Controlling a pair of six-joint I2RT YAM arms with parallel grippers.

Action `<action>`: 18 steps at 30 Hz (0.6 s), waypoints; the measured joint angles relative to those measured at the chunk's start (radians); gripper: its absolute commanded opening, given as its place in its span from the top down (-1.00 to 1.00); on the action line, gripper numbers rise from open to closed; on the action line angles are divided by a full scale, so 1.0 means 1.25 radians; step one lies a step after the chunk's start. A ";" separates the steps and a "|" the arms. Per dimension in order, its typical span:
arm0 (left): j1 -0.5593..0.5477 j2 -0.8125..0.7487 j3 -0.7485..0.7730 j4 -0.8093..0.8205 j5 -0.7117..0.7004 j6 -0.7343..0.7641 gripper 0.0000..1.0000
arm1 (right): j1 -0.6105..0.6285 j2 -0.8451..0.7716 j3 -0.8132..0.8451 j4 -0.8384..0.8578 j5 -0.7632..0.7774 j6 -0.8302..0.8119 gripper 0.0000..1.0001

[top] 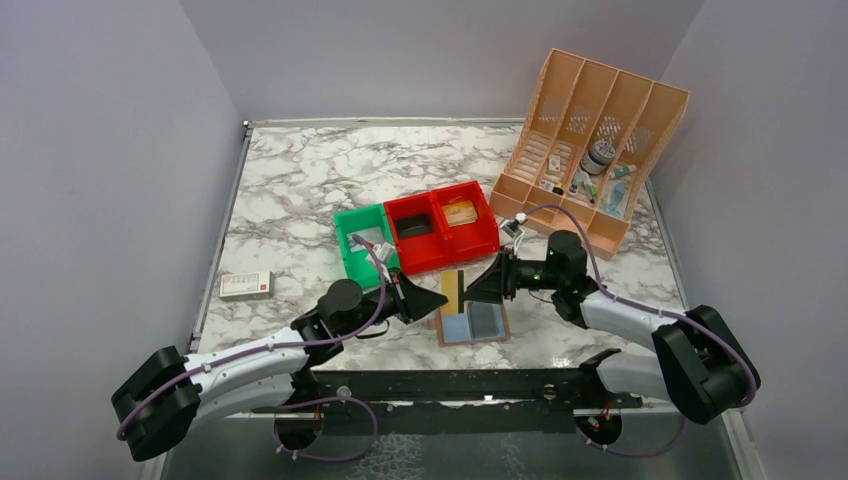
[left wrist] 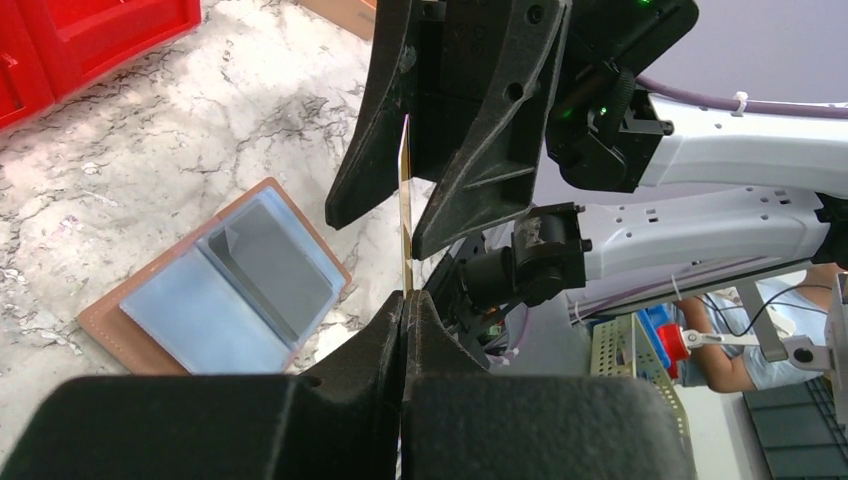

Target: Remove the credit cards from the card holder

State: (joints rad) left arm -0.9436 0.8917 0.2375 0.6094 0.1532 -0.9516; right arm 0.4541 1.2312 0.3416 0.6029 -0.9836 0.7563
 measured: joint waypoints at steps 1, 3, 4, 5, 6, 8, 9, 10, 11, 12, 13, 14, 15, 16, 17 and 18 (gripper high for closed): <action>0.000 0.000 0.000 0.003 0.001 0.000 1.00 | 0.000 0.000 0.000 0.001 -0.002 0.002 0.12; 0.000 0.001 0.000 0.008 0.005 -0.001 1.00 | 0.000 -0.001 0.001 0.003 -0.008 0.008 0.18; 0.000 0.001 0.000 0.009 0.006 -0.001 1.00 | 0.000 -0.002 0.001 0.004 -0.011 0.010 0.20; 0.000 0.003 0.000 0.010 0.009 -0.002 1.00 | 0.000 -0.003 0.002 0.005 -0.015 0.013 0.22; 0.000 0.005 0.000 0.011 0.011 -0.002 1.00 | 0.000 -0.005 0.002 0.007 -0.018 0.015 0.25; 0.000 0.009 0.000 0.015 0.013 -0.003 1.00 | 0.000 -0.011 0.002 0.010 -0.023 0.021 0.27; 0.000 0.011 0.000 0.018 0.015 -0.003 1.00 | 0.000 -0.015 0.002 0.012 -0.024 0.023 0.29; 0.000 0.013 0.000 0.021 0.016 -0.004 1.00 | 0.000 -0.019 0.002 0.014 -0.026 0.026 0.32; 0.000 0.014 0.000 0.024 0.016 -0.004 1.00 | 0.000 -0.023 0.002 0.015 -0.027 0.027 0.33; 0.000 0.014 0.000 0.026 0.017 -0.005 1.00 | 0.000 -0.024 0.005 0.015 -0.028 0.028 0.34; 0.000 0.014 -0.001 0.028 0.018 -0.005 1.00 | 0.000 -0.025 0.009 0.015 -0.030 0.029 0.36; 0.000 0.014 -0.001 0.030 0.019 -0.005 1.00 | 0.000 -0.024 0.014 0.015 -0.032 0.031 0.38; 0.000 0.014 -0.001 0.031 0.019 -0.005 1.00 | 0.000 -0.024 0.018 0.016 -0.034 0.033 0.39; 0.000 0.014 -0.001 0.032 0.021 -0.005 1.00 | 0.000 -0.024 0.021 0.019 -0.038 0.035 0.40; 0.000 0.014 -0.001 0.033 0.024 -0.005 1.00 | 0.000 -0.024 0.023 0.023 -0.042 0.039 0.41; 0.000 0.014 -0.001 0.034 0.027 -0.005 1.00 | 0.000 -0.023 0.024 0.029 -0.045 0.042 0.43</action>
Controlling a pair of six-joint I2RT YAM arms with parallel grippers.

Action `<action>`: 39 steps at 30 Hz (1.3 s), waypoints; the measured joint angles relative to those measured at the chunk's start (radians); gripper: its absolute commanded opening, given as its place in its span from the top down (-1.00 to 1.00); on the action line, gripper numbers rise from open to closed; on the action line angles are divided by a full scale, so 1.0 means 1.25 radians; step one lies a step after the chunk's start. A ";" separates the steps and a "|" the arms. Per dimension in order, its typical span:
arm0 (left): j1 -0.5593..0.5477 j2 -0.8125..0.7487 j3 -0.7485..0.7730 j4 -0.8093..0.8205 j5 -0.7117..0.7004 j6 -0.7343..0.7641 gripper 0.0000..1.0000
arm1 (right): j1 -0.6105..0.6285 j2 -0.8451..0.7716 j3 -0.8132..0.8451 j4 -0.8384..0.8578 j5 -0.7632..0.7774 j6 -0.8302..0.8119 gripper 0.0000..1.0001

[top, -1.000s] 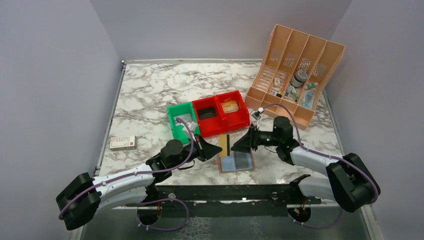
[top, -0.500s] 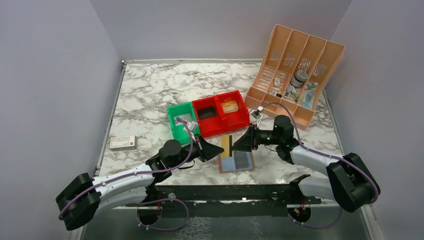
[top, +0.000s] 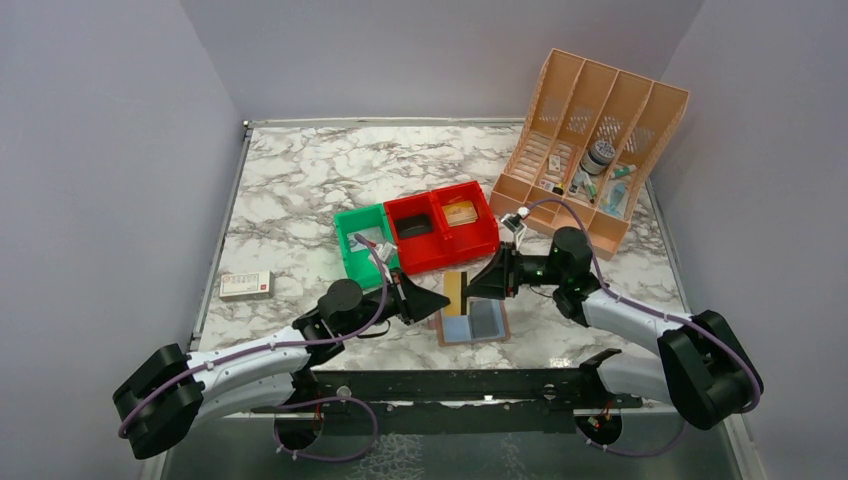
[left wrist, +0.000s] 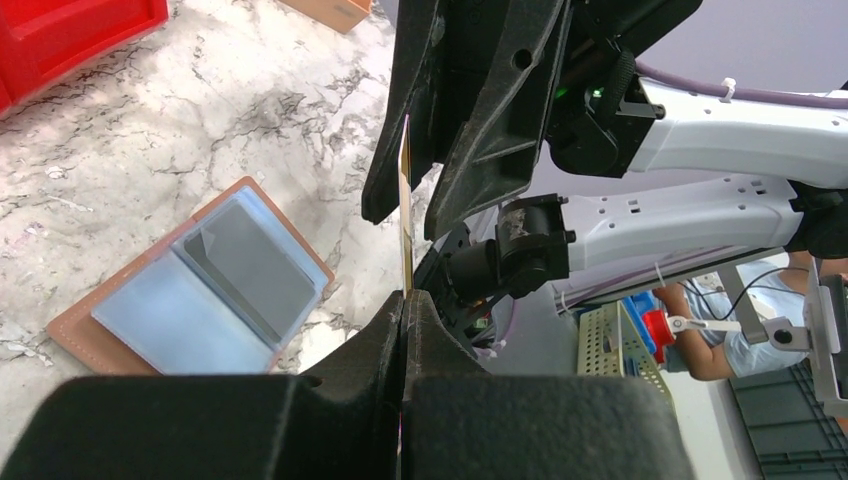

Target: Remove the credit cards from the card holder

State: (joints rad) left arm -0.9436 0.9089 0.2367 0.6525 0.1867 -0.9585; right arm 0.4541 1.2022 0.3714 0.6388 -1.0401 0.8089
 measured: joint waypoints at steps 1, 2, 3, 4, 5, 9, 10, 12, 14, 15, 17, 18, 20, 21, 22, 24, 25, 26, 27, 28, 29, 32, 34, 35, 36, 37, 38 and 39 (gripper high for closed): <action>0.000 0.000 0.000 0.002 0.003 0.000 1.00 | 0.000 0.000 0.000 0.005 -0.003 0.003 0.46; 0.000 0.000 0.000 0.003 0.004 0.000 1.00 | 0.000 0.000 0.000 0.009 -0.007 0.005 0.48; 0.000 0.000 0.000 0.005 0.005 0.000 1.00 | 0.000 0.000 0.000 0.013 -0.010 0.007 0.51; 0.000 0.000 0.000 0.007 0.005 -0.001 1.00 | 0.000 0.000 0.000 0.016 -0.016 0.009 0.53; 0.000 0.000 -0.003 0.010 0.005 -0.001 1.00 | 0.000 0.000 0.000 0.017 -0.017 0.010 0.54; 0.000 0.000 -0.006 0.011 0.005 -0.001 1.00 | 0.000 0.003 0.000 0.027 -0.027 0.017 0.55; 0.000 0.000 -0.006 0.012 0.005 -0.002 1.00 | 0.000 0.005 0.000 0.031 -0.030 0.020 0.52; 0.000 0.000 -0.006 0.015 0.006 -0.002 1.00 | 0.000 0.006 0.000 0.036 -0.036 0.022 0.47; 0.000 0.000 -0.006 0.019 0.006 -0.004 1.00 | 0.000 0.006 0.000 0.040 -0.038 0.026 0.47; 0.000 0.000 -0.006 0.021 0.006 -0.005 1.00 | 0.000 0.006 0.000 0.042 -0.040 0.026 0.47; 0.000 0.000 -0.007 0.031 0.006 -0.010 1.00 | 0.000 0.006 0.000 0.044 -0.042 0.028 0.47; 0.000 0.000 -0.009 0.037 0.006 -0.013 1.00 | 0.000 0.006 0.000 0.047 -0.043 0.029 0.47; 0.000 0.000 -0.018 0.051 0.006 -0.019 1.00 | 0.000 0.003 -0.003 0.053 -0.044 0.033 0.47; 0.000 0.002 -0.021 0.056 0.006 -0.022 1.00 | 0.000 0.000 -0.005 0.055 -0.045 0.035 0.47; 0.000 0.004 -0.025 0.063 0.006 -0.025 1.00 | 0.000 -0.003 -0.009 0.058 -0.045 0.037 0.47; 0.000 0.009 -0.030 0.073 0.007 -0.031 1.00 | 0.000 -0.009 -0.016 0.059 -0.045 0.041 0.48; 0.000 0.012 -0.030 0.076 0.007 -0.031 1.00 | 0.000 -0.012 -0.017 0.059 -0.045 0.041 0.50; 0.000 0.015 -0.030 0.083 0.008 -0.034 1.00 | 0.000 -0.013 -0.017 0.059 -0.045 0.041 0.52; 0.000 0.018 -0.030 0.089 0.009 -0.036 1.00 | 0.000 -0.015 -0.017 0.059 -0.045 0.042 0.53; 0.000 0.022 -0.030 0.097 0.009 -0.041 1.00 | 0.000 -0.015 -0.017 0.059 -0.045 0.045 0.54; 0.000 0.026 -0.030 0.106 0.009 -0.045 1.00 | 0.000 -0.015 -0.017 0.060 -0.046 0.049 0.56; 0.000 0.040 -0.041 0.148 0.009 -0.057 1.00 | 0.000 -0.021 -0.017 0.063 -0.047 0.062 0.69; 0.000 0.046 -0.054 0.167 0.009 -0.064 1.00 | 0.000 -0.031 -0.017 0.061 -0.047 0.062 0.74; 0.000 0.048 -0.059 0.175 0.009 -0.067 1.00 | 0.000 -0.036 -0.017 0.060 -0.047 0.062 0.77; 0.000 0.050 -0.061 0.182 0.009 -0.068 1.00 | 0.000 -0.039 -0.017 0.058 -0.047 0.061 0.79; 0.000 0.051 -0.062 0.189 0.010 -0.070 1.00 | 0.000 -0.042 -0.017 0.057 -0.047 0.061 0.79; 0.000 0.051 -0.062 0.195 0.010 -0.070 1.00 | 0.000 -0.045 -0.017 0.057 -0.047 0.061 0.76; 0.000 0.051 -0.062 0.199 0.010 -0.071 1.00 | 0.000 -0.047 -0.017 0.058 -0.047 0.062 0.74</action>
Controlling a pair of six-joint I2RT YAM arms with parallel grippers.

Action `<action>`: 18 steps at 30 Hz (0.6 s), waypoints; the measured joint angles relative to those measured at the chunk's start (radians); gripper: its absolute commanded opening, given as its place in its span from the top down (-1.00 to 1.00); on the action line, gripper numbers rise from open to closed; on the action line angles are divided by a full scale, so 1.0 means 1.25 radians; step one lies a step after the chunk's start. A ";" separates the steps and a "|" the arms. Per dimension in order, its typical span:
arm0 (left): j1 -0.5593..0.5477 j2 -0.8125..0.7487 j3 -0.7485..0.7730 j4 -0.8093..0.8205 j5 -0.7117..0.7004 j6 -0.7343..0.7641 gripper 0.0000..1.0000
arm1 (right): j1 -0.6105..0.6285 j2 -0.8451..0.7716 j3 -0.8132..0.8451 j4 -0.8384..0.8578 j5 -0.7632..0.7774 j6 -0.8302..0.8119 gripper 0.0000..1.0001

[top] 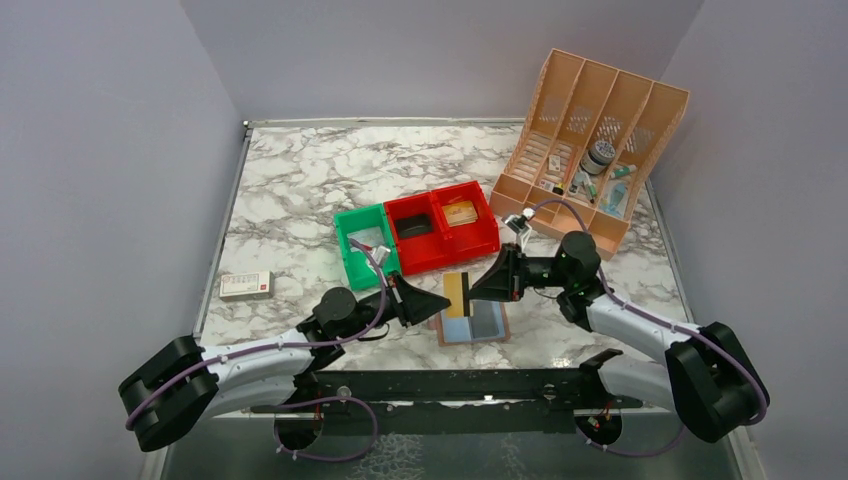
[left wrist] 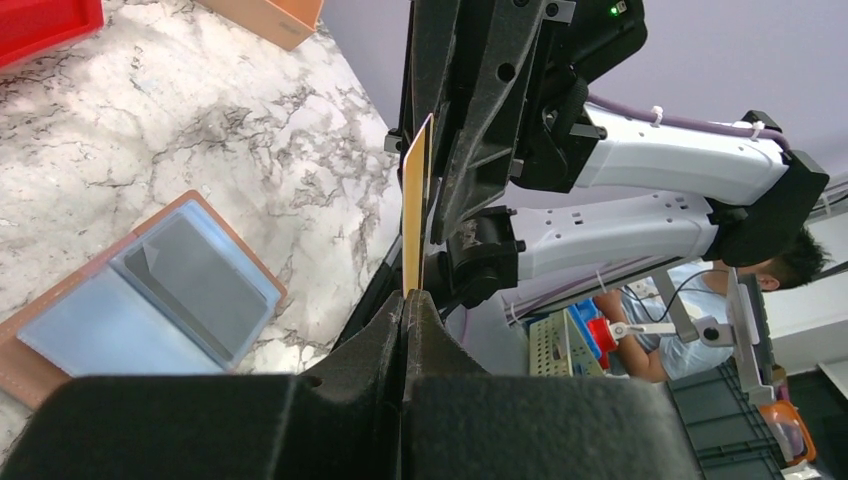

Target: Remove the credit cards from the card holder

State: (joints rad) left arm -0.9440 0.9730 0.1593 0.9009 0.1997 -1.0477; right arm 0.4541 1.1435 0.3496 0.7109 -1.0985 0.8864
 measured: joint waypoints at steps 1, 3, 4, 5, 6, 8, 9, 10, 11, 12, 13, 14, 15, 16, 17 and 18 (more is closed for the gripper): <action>0.000 0.000 -0.001 0.006 0.000 -0.001 1.00 | 0.000 -0.003 0.000 0.001 0.000 0.001 0.73; 0.000 -0.005 -0.006 0.009 -0.001 -0.003 1.00 | 0.000 -0.003 0.000 0.008 -0.001 0.007 0.74; 0.000 -0.009 -0.008 0.009 0.000 -0.004 1.00 | 0.000 -0.003 0.000 0.013 -0.001 0.009 0.76; 0.000 -0.014 -0.010 0.009 0.000 -0.004 1.00 | 0.000 -0.002 0.000 0.015 -0.001 0.009 0.82; 0.000 -0.018 -0.010 0.009 0.000 -0.004 1.00 | 0.000 0.000 0.000 0.019 -0.002 0.010 0.86; 0.000 -0.023 -0.011 0.009 0.000 -0.004 1.00 | 0.000 0.006 0.000 0.031 -0.004 0.016 0.93; 0.000 -0.023 -0.011 0.009 0.000 -0.004 1.00 | 0.000 0.009 0.000 0.037 -0.006 0.020 0.95; 0.000 -0.022 -0.011 0.009 0.000 -0.004 1.00 | 0.000 0.012 0.000 0.042 -0.009 0.024 0.97; 0.000 -0.021 -0.011 0.009 0.000 -0.004 1.00 | 0.000 0.013 0.000 0.046 -0.012 0.029 0.98; 0.000 -0.018 -0.011 0.011 0.000 -0.004 1.00 | 0.000 0.013 0.000 0.050 -0.013 0.031 0.98; 0.000 -0.015 -0.011 0.015 0.000 -0.004 1.00 | 0.000 0.013 0.000 0.054 -0.014 0.033 0.98; 0.000 -0.011 -0.011 0.019 0.000 -0.004 0.99 | 0.000 0.013 0.000 0.055 -0.014 0.034 0.98; 0.000 -0.008 -0.011 0.023 0.001 -0.004 0.80 | 0.000 0.013 0.000 0.052 -0.013 0.031 0.98; 0.000 -0.006 -0.011 0.025 0.001 -0.004 0.50 | -0.001 0.009 0.001 0.040 -0.010 0.024 0.98; 0.000 -0.005 -0.011 0.025 0.000 -0.003 0.28 | -0.002 0.003 0.001 0.020 -0.001 0.014 0.98; 0.000 -0.005 -0.012 0.026 -0.001 -0.003 0.08 | -0.002 -0.008 0.002 -0.006 0.010 0.002 0.98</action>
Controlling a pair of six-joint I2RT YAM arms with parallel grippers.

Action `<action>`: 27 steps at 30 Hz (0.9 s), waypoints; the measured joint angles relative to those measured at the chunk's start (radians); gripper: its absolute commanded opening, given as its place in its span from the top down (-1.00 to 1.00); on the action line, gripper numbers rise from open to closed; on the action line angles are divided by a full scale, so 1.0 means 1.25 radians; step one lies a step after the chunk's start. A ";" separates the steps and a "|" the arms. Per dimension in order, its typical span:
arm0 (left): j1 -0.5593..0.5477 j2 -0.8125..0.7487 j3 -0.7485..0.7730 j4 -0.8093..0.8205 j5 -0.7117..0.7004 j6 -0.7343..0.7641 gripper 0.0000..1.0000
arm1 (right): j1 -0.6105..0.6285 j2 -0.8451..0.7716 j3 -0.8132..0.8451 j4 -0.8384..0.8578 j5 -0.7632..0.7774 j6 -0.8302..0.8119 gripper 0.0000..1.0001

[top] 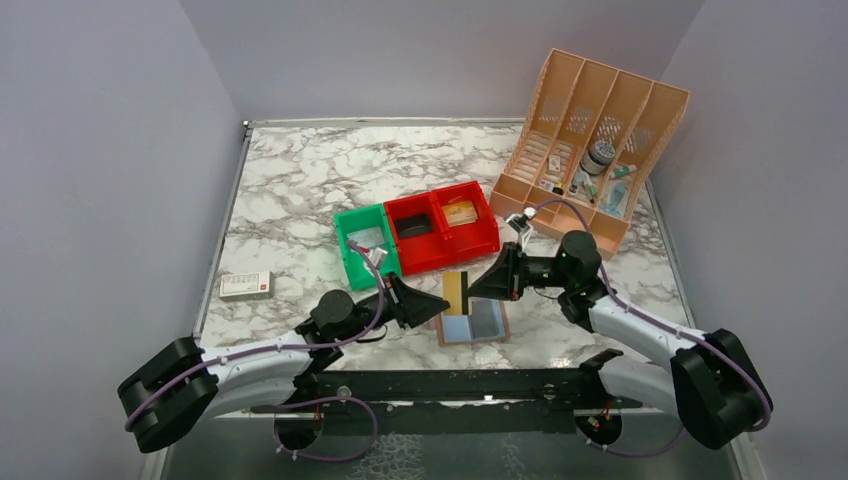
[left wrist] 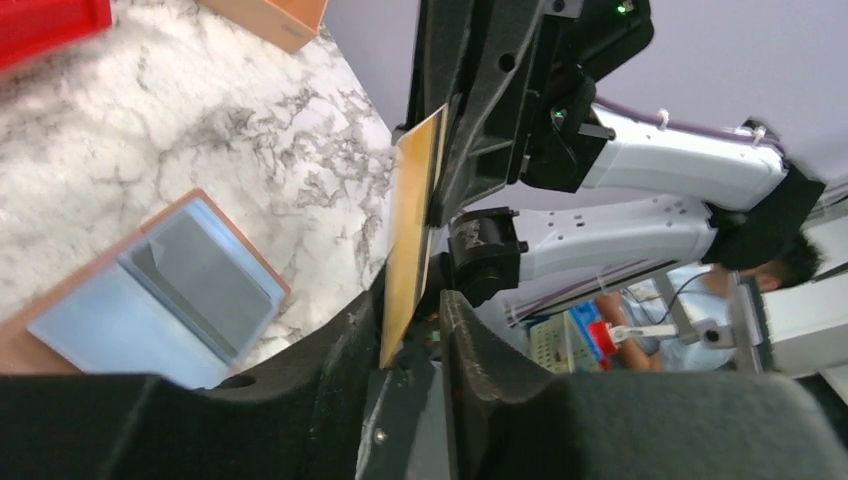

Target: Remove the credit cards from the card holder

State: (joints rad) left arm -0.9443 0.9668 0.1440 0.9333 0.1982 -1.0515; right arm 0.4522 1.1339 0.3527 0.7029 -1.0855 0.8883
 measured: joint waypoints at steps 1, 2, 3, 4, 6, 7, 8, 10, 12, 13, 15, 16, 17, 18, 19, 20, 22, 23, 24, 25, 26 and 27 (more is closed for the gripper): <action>0.000 -0.001 -0.005 0.001 -0.003 0.002 -0.11 | 0.000 -0.014 0.003 -0.029 0.016 -0.016 0.98; 0.000 -0.005 -0.014 -0.002 -0.008 0.003 -0.26 | 0.000 -0.031 0.008 -0.063 0.035 -0.034 0.98; 0.000 -0.011 -0.021 -0.008 -0.014 0.002 -0.39 | 0.000 -0.047 0.015 -0.093 0.053 -0.051 0.98; 0.000 -0.020 -0.027 -0.021 -0.020 0.003 -0.47 | 0.000 -0.061 0.023 -0.118 0.071 -0.069 0.98; 0.000 -0.039 -0.030 -0.060 -0.035 0.010 -0.73 | 0.000 -0.084 0.045 -0.175 0.110 -0.106 0.98; 0.000 -0.050 -0.030 -0.081 -0.046 0.013 -0.82 | 0.000 -0.091 0.057 -0.203 0.130 -0.124 0.98; 0.000 -0.061 -0.030 -0.107 -0.057 0.018 -0.90 | 0.000 -0.095 0.068 -0.227 0.151 -0.142 0.98; 0.000 -0.078 -0.028 -0.157 -0.082 0.024 -0.94 | 0.000 -0.098 0.089 -0.279 0.211 -0.179 0.98; 0.000 -0.091 -0.020 -0.212 -0.109 0.031 -0.98 | 0.000 -0.098 0.104 -0.329 0.280 -0.215 0.98; 0.000 -0.096 -0.011 -0.242 -0.123 0.038 -0.99 | 0.000 -0.097 0.111 -0.351 0.316 -0.230 0.98; 0.001 -0.099 0.027 -0.322 -0.155 0.057 -0.99 | 0.000 -0.093 0.125 -0.384 0.394 -0.262 0.98; 0.001 -0.097 0.054 -0.363 -0.173 0.068 -0.99 | 0.000 -0.088 0.133 -0.394 0.431 -0.277 0.98; 0.001 -0.094 0.086 -0.407 -0.193 0.081 -0.99 | 0.000 -0.080 0.141 -0.397 0.464 -0.294 0.98; 0.001 -0.088 0.124 -0.451 -0.215 0.092 -0.99 | 0.000 -0.069 0.150 -0.399 0.495 -0.310 0.98; 0.002 -0.076 0.168 -0.491 -0.239 0.106 -0.99 | 0.000 -0.055 0.162 -0.400 0.526 -0.327 0.98; 0.005 -0.063 0.211 -0.526 -0.262 0.121 -0.99 | 0.000 -0.038 0.175 -0.400 0.555 -0.343 0.98; 0.011 -0.041 0.280 -0.581 -0.306 0.139 -0.99 | 0.000 0.005 0.207 -0.398 0.608 -0.381 0.98; 0.017 -0.033 0.305 -0.602 -0.329 0.144 -0.99 | 0.000 0.028 0.222 -0.395 0.629 -0.399 0.98; 0.021 -0.029 0.318 -0.614 -0.345 0.146 -0.99 | 0.000 0.051 0.237 -0.391 0.648 -0.419 0.98; 0.027 -0.027 0.324 -0.621 -0.361 0.148 -0.99 | 0.000 0.074 0.252 -0.388 0.663 -0.439 0.98; 0.032 -0.026 0.323 -0.629 -0.371 0.150 -0.99 | 0.000 0.098 0.269 -0.387 0.674 -0.461 0.98; 0.038 -0.026 0.314 -0.637 -0.382 0.151 -0.99 | 0.000 0.121 0.286 -0.385 0.685 -0.485 0.98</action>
State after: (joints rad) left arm -0.8970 0.9340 0.5369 0.1375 -0.2790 -0.8631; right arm 0.4519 1.2854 0.7101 0.2222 -0.2287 0.2817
